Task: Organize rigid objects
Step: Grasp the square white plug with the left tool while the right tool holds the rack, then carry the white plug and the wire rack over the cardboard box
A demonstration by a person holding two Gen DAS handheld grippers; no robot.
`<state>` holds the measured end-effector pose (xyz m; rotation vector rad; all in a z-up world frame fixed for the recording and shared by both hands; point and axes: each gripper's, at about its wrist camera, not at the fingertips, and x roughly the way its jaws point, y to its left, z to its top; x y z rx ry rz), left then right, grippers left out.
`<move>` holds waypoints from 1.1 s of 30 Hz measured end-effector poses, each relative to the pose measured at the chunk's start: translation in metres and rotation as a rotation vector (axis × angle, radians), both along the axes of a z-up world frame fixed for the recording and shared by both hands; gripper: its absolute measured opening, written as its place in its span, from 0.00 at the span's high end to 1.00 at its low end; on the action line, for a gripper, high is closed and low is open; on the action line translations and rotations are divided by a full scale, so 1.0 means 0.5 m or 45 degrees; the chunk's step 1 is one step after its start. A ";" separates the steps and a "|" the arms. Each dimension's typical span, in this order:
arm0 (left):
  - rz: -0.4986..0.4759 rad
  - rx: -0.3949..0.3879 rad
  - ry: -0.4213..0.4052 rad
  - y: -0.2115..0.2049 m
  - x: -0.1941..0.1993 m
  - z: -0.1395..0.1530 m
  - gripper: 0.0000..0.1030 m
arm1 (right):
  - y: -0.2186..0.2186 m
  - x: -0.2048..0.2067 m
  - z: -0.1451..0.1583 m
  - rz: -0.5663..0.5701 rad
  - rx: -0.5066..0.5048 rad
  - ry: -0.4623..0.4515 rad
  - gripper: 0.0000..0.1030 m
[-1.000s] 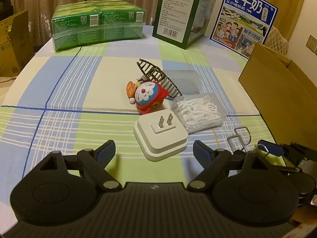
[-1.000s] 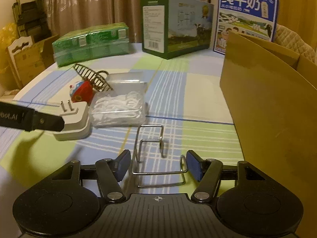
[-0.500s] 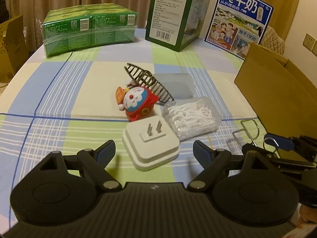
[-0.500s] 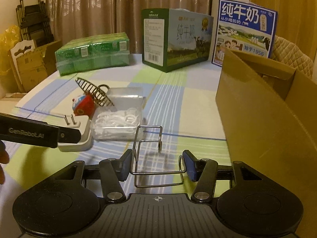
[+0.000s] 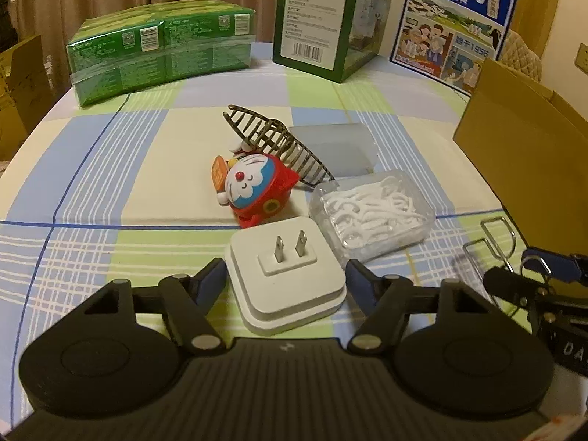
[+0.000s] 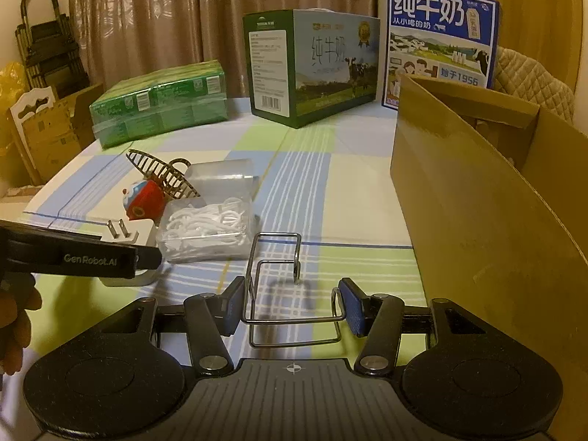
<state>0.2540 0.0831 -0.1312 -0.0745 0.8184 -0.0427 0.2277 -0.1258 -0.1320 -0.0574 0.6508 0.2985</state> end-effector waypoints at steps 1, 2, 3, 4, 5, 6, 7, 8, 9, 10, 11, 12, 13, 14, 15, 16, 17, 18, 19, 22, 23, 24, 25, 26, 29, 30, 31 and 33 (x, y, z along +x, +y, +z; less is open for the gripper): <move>-0.010 0.008 0.009 0.000 -0.004 0.002 0.39 | -0.001 -0.001 0.001 -0.002 0.006 0.003 0.51; -0.021 0.017 0.020 0.001 -0.011 0.006 0.41 | -0.002 -0.002 0.002 -0.003 0.012 0.004 0.51; -0.032 0.025 0.033 0.000 -0.020 0.009 0.42 | -0.003 -0.003 0.003 -0.005 0.016 0.005 0.51; -0.036 0.027 0.047 0.003 -0.033 0.012 0.42 | -0.004 -0.004 0.004 -0.007 0.020 0.005 0.51; -0.030 0.021 0.055 0.008 -0.045 0.015 0.44 | -0.006 -0.004 0.005 -0.010 0.026 0.007 0.51; -0.026 0.009 0.057 0.014 -0.057 0.017 0.45 | -0.007 -0.004 0.005 -0.014 0.034 0.010 0.51; -0.025 0.003 0.055 0.017 -0.065 0.021 0.45 | -0.008 -0.003 0.005 -0.016 0.041 0.014 0.51; -0.025 0.005 0.044 0.020 -0.067 0.023 0.45 | -0.008 -0.003 0.006 -0.017 0.049 0.017 0.51; -0.020 0.012 0.026 0.021 -0.066 0.026 0.45 | -0.006 -0.003 0.006 -0.016 0.052 0.016 0.51; -0.017 0.015 0.011 0.022 -0.063 0.027 0.44 | -0.005 -0.004 0.007 -0.014 0.052 0.014 0.51; -0.019 0.017 0.005 0.021 -0.059 0.027 0.42 | -0.005 -0.005 0.007 -0.014 0.053 0.012 0.51; -0.023 0.015 0.002 0.019 -0.055 0.026 0.41 | -0.005 -0.005 0.008 -0.015 0.056 0.011 0.51; -0.030 0.015 0.008 0.017 -0.051 0.023 0.41 | -0.006 -0.004 0.008 -0.018 0.060 0.012 0.51; -0.038 0.019 0.015 0.013 -0.047 0.020 0.39 | -0.007 -0.003 0.007 -0.021 0.063 0.014 0.51; -0.043 0.028 0.020 0.010 -0.042 0.016 0.38 | -0.008 -0.002 0.006 -0.024 0.066 0.017 0.51; -0.047 0.040 0.025 0.007 -0.038 0.013 0.38 | -0.008 -0.001 0.006 -0.024 0.068 0.019 0.51; -0.048 0.052 0.031 0.005 -0.034 0.009 0.38 | -0.008 -0.002 0.005 -0.024 0.069 0.020 0.51; -0.048 0.065 0.035 0.004 -0.030 0.005 0.38 | -0.008 -0.002 0.005 -0.022 0.070 0.022 0.51; -0.051 0.071 0.037 0.003 -0.027 0.002 0.38 | -0.007 -0.002 0.006 -0.020 0.073 0.024 0.51; -0.063 0.074 0.055 0.001 -0.019 -0.006 0.40 | -0.007 -0.003 0.006 -0.017 0.077 0.028 0.51; -0.064 0.085 0.051 0.000 -0.021 -0.006 0.41 | -0.007 -0.002 0.005 -0.018 0.078 0.029 0.51; -0.068 0.086 0.056 -0.002 -0.022 -0.005 0.42 | -0.008 -0.002 0.005 -0.019 0.078 0.030 0.51; -0.073 0.078 0.061 -0.003 -0.023 -0.004 0.42 | -0.008 -0.002 0.005 -0.019 0.078 0.030 0.51; -0.073 0.069 0.061 -0.003 -0.025 -0.002 0.42 | -0.008 -0.002 0.005 -0.018 0.079 0.031 0.51; -0.070 0.068 0.034 -0.006 -0.035 0.010 0.42 | -0.008 -0.003 0.007 -0.015 0.081 0.025 0.51; -0.071 0.067 0.027 -0.007 -0.038 0.012 0.42 | -0.008 -0.003 0.008 -0.012 0.080 0.022 0.51; -0.071 0.063 0.024 -0.007 -0.040 0.014 0.42 | -0.007 -0.004 0.009 -0.010 0.081 0.021 0.51; -0.071 0.039 0.027 -0.007 -0.046 0.018 0.42 | -0.006 -0.007 0.012 -0.004 0.083 0.020 0.51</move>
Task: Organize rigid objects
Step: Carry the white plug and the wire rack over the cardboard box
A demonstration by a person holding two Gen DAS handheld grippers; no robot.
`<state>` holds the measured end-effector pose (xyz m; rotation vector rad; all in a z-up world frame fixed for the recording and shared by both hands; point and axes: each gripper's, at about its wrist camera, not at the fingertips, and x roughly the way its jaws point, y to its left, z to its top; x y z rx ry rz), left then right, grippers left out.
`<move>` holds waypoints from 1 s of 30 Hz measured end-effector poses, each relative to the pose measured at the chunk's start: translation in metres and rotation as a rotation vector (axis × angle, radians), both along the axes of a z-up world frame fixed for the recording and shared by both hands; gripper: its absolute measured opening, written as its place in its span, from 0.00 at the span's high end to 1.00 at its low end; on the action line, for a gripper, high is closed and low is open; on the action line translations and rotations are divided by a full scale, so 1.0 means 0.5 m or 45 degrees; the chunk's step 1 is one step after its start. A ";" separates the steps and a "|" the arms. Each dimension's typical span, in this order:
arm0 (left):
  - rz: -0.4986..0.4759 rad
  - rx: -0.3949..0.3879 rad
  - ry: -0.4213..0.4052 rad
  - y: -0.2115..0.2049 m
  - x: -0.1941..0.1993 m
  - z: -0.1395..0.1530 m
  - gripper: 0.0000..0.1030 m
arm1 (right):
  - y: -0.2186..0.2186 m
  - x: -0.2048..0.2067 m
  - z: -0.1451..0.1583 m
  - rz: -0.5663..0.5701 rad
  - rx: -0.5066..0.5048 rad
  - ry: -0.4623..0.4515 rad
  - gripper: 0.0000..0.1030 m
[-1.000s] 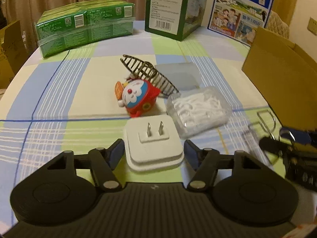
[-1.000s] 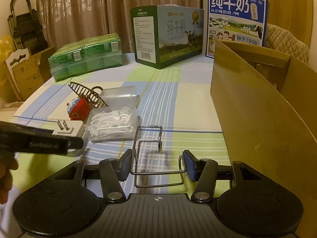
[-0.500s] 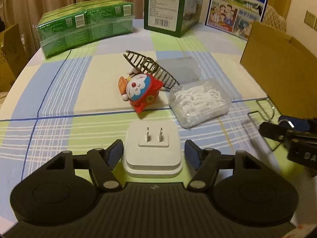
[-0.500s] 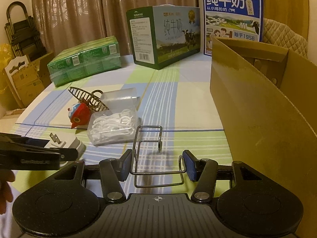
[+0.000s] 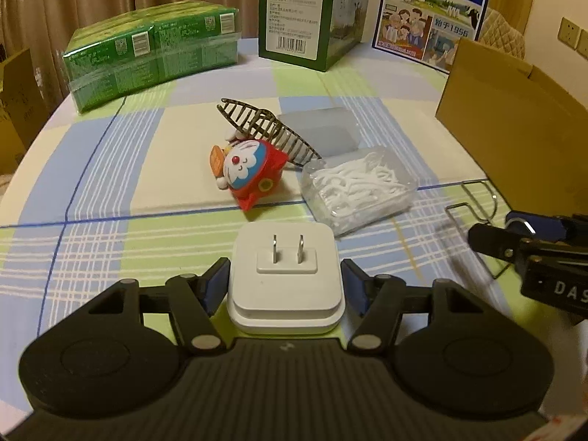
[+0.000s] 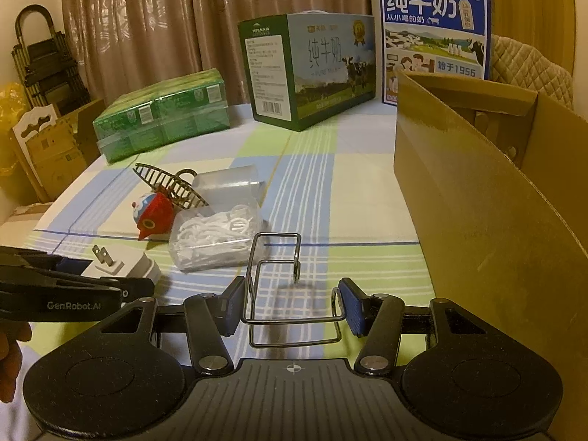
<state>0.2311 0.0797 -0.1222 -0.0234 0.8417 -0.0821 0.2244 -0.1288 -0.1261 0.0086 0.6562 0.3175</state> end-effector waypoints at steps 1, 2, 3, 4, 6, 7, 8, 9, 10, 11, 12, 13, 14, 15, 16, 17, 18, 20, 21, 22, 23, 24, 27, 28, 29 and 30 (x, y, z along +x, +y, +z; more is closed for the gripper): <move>-0.003 -0.010 0.000 -0.002 -0.004 0.002 0.42 | 0.002 -0.002 0.002 0.007 -0.002 -0.002 0.51; -0.006 -0.016 -0.003 -0.005 -0.009 0.006 0.42 | 0.004 -0.005 0.005 0.016 -0.004 -0.008 0.51; -0.007 -0.020 -0.009 -0.009 -0.014 0.010 0.42 | 0.007 -0.008 0.008 0.024 -0.006 -0.012 0.51; -0.003 -0.029 -0.012 -0.014 -0.018 0.014 0.42 | 0.008 -0.012 0.013 0.032 -0.009 -0.019 0.51; 0.007 -0.056 -0.029 -0.025 -0.029 0.029 0.42 | 0.010 -0.019 0.023 0.034 -0.017 -0.032 0.51; 0.009 -0.059 -0.045 -0.032 -0.037 0.039 0.42 | 0.009 -0.021 0.029 0.031 -0.012 -0.035 0.51; 0.012 -0.053 -0.061 -0.040 -0.045 0.050 0.42 | 0.006 -0.027 0.038 0.026 -0.004 -0.039 0.51; 0.017 -0.042 -0.077 -0.049 -0.057 0.062 0.42 | 0.002 -0.035 0.046 0.023 -0.001 -0.045 0.51; 0.027 -0.037 -0.090 -0.056 -0.068 0.074 0.42 | 0.000 -0.043 0.054 0.021 -0.004 -0.053 0.51; 0.040 -0.044 -0.102 -0.062 -0.082 0.086 0.42 | -0.004 -0.053 0.064 0.021 -0.009 -0.062 0.51; 0.053 -0.059 -0.109 -0.065 -0.093 0.097 0.42 | -0.009 -0.064 0.072 0.022 -0.012 -0.067 0.51; 0.064 -0.077 -0.111 -0.069 -0.105 0.109 0.42 | -0.013 -0.074 0.081 0.023 -0.013 -0.072 0.51; 0.073 -0.087 -0.113 -0.074 -0.115 0.119 0.42 | -0.019 -0.086 0.092 0.022 -0.015 -0.078 0.51; 0.082 -0.091 -0.116 -0.079 -0.126 0.131 0.42 | -0.025 -0.097 0.100 0.021 -0.014 -0.083 0.51; 0.087 -0.092 -0.118 -0.085 -0.137 0.141 0.42 | -0.031 -0.109 0.111 0.019 -0.013 -0.089 0.51; 0.090 -0.094 -0.120 -0.092 -0.149 0.152 0.42 | -0.037 -0.120 0.120 0.018 -0.013 -0.095 0.51; 0.094 -0.102 -0.119 -0.096 -0.159 0.162 0.42 | -0.042 -0.131 0.127 0.016 -0.012 -0.100 0.51; 0.106 -0.140 -0.113 -0.105 -0.182 0.180 0.42 | -0.054 -0.154 0.146 0.008 -0.006 -0.106 0.51; 0.104 -0.151 -0.111 -0.109 -0.191 0.187 0.42 | -0.060 -0.165 0.154 0.008 -0.006 -0.107 0.51; 0.100 -0.152 -0.111 -0.116 -0.203 0.196 0.42 | -0.066 -0.175 0.162 0.008 -0.008 -0.110 0.51; 0.096 -0.144 -0.115 -0.124 -0.215 0.204 0.42 | -0.073 -0.188 0.172 0.008 -0.008 -0.116 0.51; 0.092 -0.140 -0.118 -0.129 -0.224 0.210 0.42 | -0.079 -0.198 0.181 0.007 -0.008 -0.124 0.51; 0.080 -0.139 -0.116 -0.146 -0.249 0.226 0.42 | -0.097 -0.219 0.207 -0.005 0.005 -0.138 0.51; 0.075 -0.135 -0.119 -0.152 -0.255 0.231 0.42 | -0.103 -0.226 0.215 -0.010 0.010 -0.145 0.51; 0.067 -0.130 -0.123 -0.158 -0.262 0.237 0.42 | -0.110 -0.235 0.223 -0.016 0.011 -0.155 0.51; 0.060 -0.127 -0.128 -0.164 -0.269 0.242 0.42 | -0.117 -0.242 0.231 -0.024 0.014 -0.163 0.51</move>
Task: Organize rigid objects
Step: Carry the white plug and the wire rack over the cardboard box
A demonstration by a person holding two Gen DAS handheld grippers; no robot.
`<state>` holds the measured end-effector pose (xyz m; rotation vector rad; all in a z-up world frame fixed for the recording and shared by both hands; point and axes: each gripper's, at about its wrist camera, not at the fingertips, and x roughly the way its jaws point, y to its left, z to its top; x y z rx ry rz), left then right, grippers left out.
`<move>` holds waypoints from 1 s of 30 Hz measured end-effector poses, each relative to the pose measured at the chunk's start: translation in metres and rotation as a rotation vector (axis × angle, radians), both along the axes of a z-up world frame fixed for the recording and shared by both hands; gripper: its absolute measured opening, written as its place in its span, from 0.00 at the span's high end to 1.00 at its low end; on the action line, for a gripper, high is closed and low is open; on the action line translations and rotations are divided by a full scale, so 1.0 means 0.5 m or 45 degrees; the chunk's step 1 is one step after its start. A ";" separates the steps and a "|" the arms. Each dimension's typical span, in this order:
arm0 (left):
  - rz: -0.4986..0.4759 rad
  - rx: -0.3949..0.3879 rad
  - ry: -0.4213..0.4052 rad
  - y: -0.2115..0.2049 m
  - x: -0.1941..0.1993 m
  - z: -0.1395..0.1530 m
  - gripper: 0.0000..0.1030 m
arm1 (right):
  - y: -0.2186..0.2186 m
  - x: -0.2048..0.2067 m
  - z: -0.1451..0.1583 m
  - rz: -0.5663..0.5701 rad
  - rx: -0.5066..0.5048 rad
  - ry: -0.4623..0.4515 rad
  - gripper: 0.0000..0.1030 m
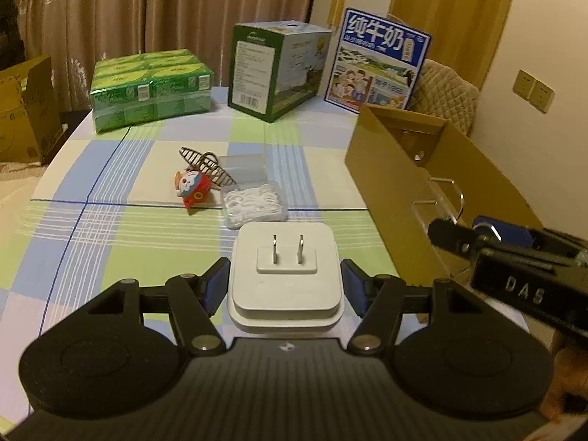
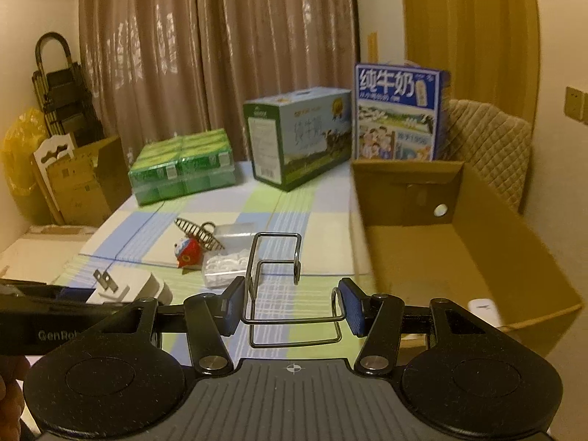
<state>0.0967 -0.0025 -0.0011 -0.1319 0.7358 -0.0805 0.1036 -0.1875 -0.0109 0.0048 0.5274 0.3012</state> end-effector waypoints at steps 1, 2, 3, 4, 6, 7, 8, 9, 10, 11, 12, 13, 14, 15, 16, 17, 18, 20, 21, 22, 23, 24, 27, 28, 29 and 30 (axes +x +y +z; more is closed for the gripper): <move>-0.006 0.003 -0.005 -0.006 -0.005 0.004 0.42 | -0.009 -0.007 0.007 -0.006 0.004 -0.005 0.51; -0.015 0.005 -0.011 -0.014 -0.010 0.010 0.42 | -0.019 -0.015 0.014 -0.014 0.012 -0.011 0.51; -0.025 0.005 -0.014 -0.020 -0.014 0.015 0.42 | -0.029 -0.022 0.020 -0.023 0.017 -0.016 0.51; -0.037 0.005 -0.019 -0.029 -0.016 0.021 0.42 | -0.038 -0.027 0.025 -0.031 0.021 -0.020 0.51; -0.068 0.011 -0.032 -0.051 -0.016 0.032 0.42 | -0.062 -0.033 0.037 -0.053 0.023 -0.031 0.51; -0.086 0.014 -0.040 -0.063 -0.015 0.038 0.42 | -0.079 -0.034 0.044 -0.068 0.024 -0.037 0.51; -0.107 0.015 -0.050 -0.078 -0.014 0.046 0.42 | -0.094 -0.035 0.049 -0.082 0.023 -0.042 0.51; -0.125 0.017 -0.058 -0.091 -0.011 0.052 0.42 | -0.110 -0.034 0.054 -0.099 0.022 -0.046 0.51; -0.145 0.017 -0.064 -0.105 -0.006 0.057 0.42 | -0.128 -0.034 0.060 -0.119 0.022 -0.051 0.51; -0.167 0.015 -0.071 -0.120 -0.001 0.063 0.42 | -0.148 -0.031 0.066 -0.143 0.017 -0.057 0.51; -0.186 0.016 -0.075 -0.134 0.003 0.066 0.42 | -0.167 -0.028 0.070 -0.164 0.013 -0.061 0.51; -0.205 0.018 -0.081 -0.147 0.007 0.071 0.42 | -0.188 -0.023 0.074 -0.186 0.011 -0.060 0.51; -0.226 0.019 -0.086 -0.162 0.012 0.075 0.42 | -0.207 -0.017 0.076 -0.206 0.010 -0.057 0.51; -0.247 0.018 -0.091 -0.177 0.020 0.079 0.42 | -0.225 -0.012 0.078 -0.223 0.009 -0.054 0.51; -0.267 0.021 -0.095 -0.192 0.028 0.082 0.42 | -0.242 -0.006 0.080 -0.240 0.007 -0.051 0.51; -0.284 0.025 -0.099 -0.206 0.036 0.084 0.42 | -0.262 0.003 0.082 -0.255 0.005 -0.046 0.51; -0.298 0.024 -0.101 -0.219 0.044 0.085 0.42 | -0.277 0.008 0.082 -0.265 0.008 -0.041 0.51; -0.333 0.018 -0.098 -0.243 0.061 0.085 0.42 | -0.305 0.023 0.081 -0.283 0.016 -0.027 0.51; -0.349 0.017 -0.096 -0.256 0.071 0.084 0.42 | -0.316 0.030 0.080 -0.288 0.020 -0.020 0.51; -0.364 0.019 -0.095 -0.267 0.080 0.082 0.42 | -0.325 0.037 0.078 -0.291 0.025 -0.013 0.51; -0.382 0.028 -0.094 -0.280 0.091 0.080 0.42 | -0.335 0.046 0.075 -0.292 0.029 -0.005 0.51; -0.395 0.036 -0.090 -0.290 0.099 0.077 0.42 | -0.342 0.052 0.072 -0.294 0.029 0.001 0.51; -0.440 0.060 -0.069 -0.319 0.131 0.065 0.42 | -0.362 0.074 0.057 -0.298 0.030 0.031 0.51; -0.452 0.070 -0.062 -0.326 0.142 0.062 0.42 | -0.367 0.080 0.053 -0.300 0.029 0.040 0.51; -0.461 0.078 -0.055 -0.334 0.156 0.059 0.42 | -0.371 0.088 0.047 -0.300 0.031 0.052 0.51; -0.468 0.081 -0.047 -0.337 0.169 0.055 0.42 | -0.375 0.095 0.042 -0.298 0.034 0.061 0.51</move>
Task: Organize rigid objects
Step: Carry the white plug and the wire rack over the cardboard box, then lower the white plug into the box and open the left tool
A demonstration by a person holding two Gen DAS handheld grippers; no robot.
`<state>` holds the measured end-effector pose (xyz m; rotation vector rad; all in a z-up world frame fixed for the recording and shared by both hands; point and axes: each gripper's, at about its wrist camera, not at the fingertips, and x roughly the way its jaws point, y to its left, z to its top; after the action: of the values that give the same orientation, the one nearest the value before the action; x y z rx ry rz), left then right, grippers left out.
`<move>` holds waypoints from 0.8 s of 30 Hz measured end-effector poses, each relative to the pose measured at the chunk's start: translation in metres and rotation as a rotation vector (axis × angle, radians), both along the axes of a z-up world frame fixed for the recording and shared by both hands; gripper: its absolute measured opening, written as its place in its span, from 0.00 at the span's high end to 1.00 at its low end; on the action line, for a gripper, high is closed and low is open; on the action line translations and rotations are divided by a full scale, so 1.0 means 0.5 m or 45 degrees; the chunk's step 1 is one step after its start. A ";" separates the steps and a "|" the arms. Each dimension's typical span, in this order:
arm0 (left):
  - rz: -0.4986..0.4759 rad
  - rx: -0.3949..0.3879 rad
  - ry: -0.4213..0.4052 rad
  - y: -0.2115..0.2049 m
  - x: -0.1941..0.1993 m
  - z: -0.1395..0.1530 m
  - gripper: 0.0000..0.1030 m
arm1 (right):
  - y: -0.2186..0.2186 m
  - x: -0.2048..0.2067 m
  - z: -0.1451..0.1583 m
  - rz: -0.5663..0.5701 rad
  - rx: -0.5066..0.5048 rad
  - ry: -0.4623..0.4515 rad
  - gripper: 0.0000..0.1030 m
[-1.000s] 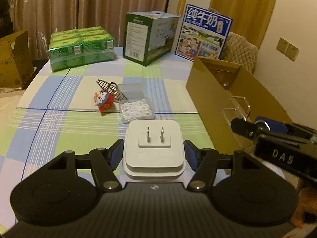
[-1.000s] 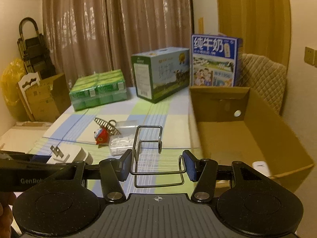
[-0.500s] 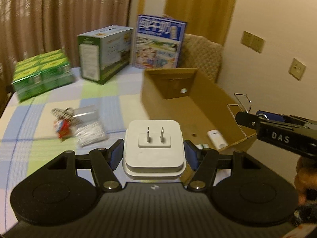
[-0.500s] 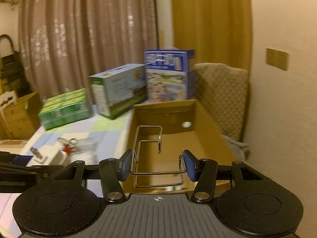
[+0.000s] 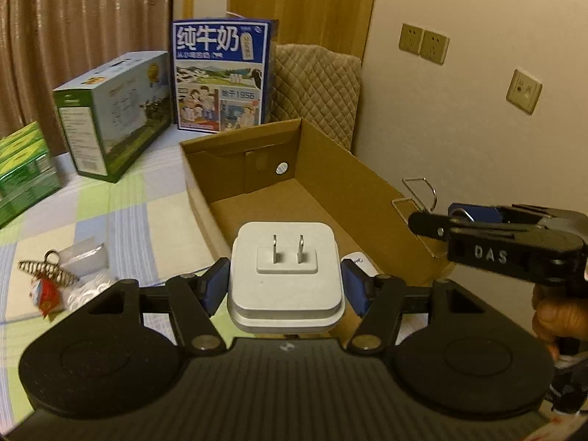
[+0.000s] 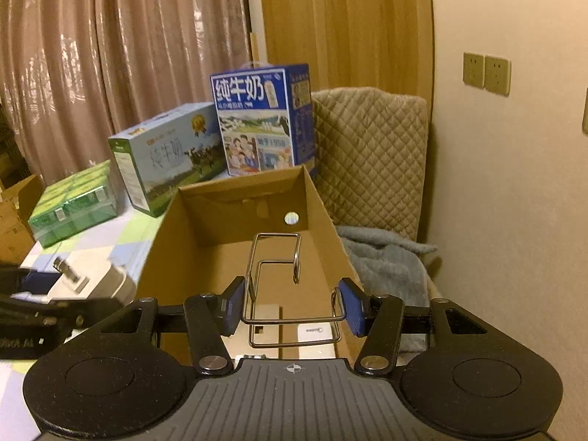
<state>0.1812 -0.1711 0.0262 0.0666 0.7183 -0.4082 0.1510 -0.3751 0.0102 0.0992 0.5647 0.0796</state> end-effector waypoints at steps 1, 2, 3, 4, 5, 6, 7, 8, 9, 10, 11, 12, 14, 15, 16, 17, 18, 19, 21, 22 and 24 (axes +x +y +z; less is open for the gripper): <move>-0.006 0.005 0.011 -0.005 0.012 -0.004 0.42 | -0.004 0.005 -0.004 0.003 -0.001 0.007 0.51; -0.014 0.013 0.017 -0.010 0.022 -0.007 0.42 | -0.006 0.011 -0.010 0.006 -0.007 0.014 0.51; -0.023 0.021 0.017 -0.016 0.030 -0.010 0.42 | -0.008 0.015 -0.014 0.008 -0.009 0.019 0.51; -0.033 0.032 0.018 -0.021 0.036 -0.013 0.42 | -0.010 0.019 -0.017 0.008 -0.009 0.024 0.51; -0.046 0.044 0.021 -0.028 0.043 -0.018 0.42 | -0.012 0.024 -0.022 0.008 -0.006 0.031 0.51; -0.055 0.053 0.026 -0.032 0.047 -0.023 0.42 | -0.014 0.028 -0.025 0.008 -0.003 0.036 0.51; -0.064 0.063 0.031 -0.036 0.051 -0.028 0.42 | -0.016 0.031 -0.029 0.006 0.001 0.041 0.51; -0.073 0.074 0.036 -0.040 0.054 -0.034 0.42 | -0.018 0.034 -0.032 0.006 0.003 0.046 0.51; -0.079 0.082 0.040 -0.043 0.056 -0.039 0.42 | -0.020 0.036 -0.035 0.005 0.007 0.050 0.51; -0.088 0.091 0.045 -0.046 0.059 -0.043 0.42 | -0.020 0.039 -0.038 0.005 0.009 0.054 0.51; -0.098 0.097 0.050 -0.048 0.062 -0.047 0.42 | -0.021 0.041 -0.039 0.005 0.010 0.057 0.51; -0.107 0.104 0.054 -0.052 0.065 -0.051 0.42 | -0.022 0.045 -0.041 0.005 0.012 0.061 0.51; -0.121 0.125 0.061 -0.056 0.069 -0.058 0.42 | -0.024 0.048 -0.043 0.003 0.015 0.064 0.51; -0.129 0.135 0.063 -0.058 0.072 -0.061 0.42 | -0.024 0.050 -0.044 0.002 0.016 0.065 0.51; -0.134 0.141 0.064 -0.059 0.073 -0.062 0.42 | -0.026 0.051 -0.045 0.000 0.019 0.067 0.51; -0.139 0.146 0.066 -0.061 0.075 -0.063 0.42 | -0.026 0.051 -0.046 0.000 0.021 0.068 0.51; -0.142 0.148 0.067 -0.062 0.077 -0.064 0.42 | -0.026 0.051 -0.046 0.000 0.022 0.069 0.51; -0.144 0.149 0.067 -0.064 0.078 -0.065 0.42 | -0.026 0.052 -0.047 -0.001 0.023 0.070 0.51; -0.147 0.146 0.071 -0.068 0.078 -0.068 0.42 | -0.027 0.052 -0.049 -0.002 0.026 0.070 0.51; -0.150 0.144 0.076 -0.069 0.078 -0.071 0.42 | -0.027 0.052 -0.049 -0.002 0.028 0.071 0.51; -0.153 0.149 0.084 -0.070 0.078 -0.076 0.42 | -0.026 0.052 -0.050 -0.001 0.033 0.074 0.51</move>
<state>0.2200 -0.2062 -0.0117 0.2082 0.8051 -0.4849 0.1770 -0.3881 -0.0148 0.1269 0.6221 0.0833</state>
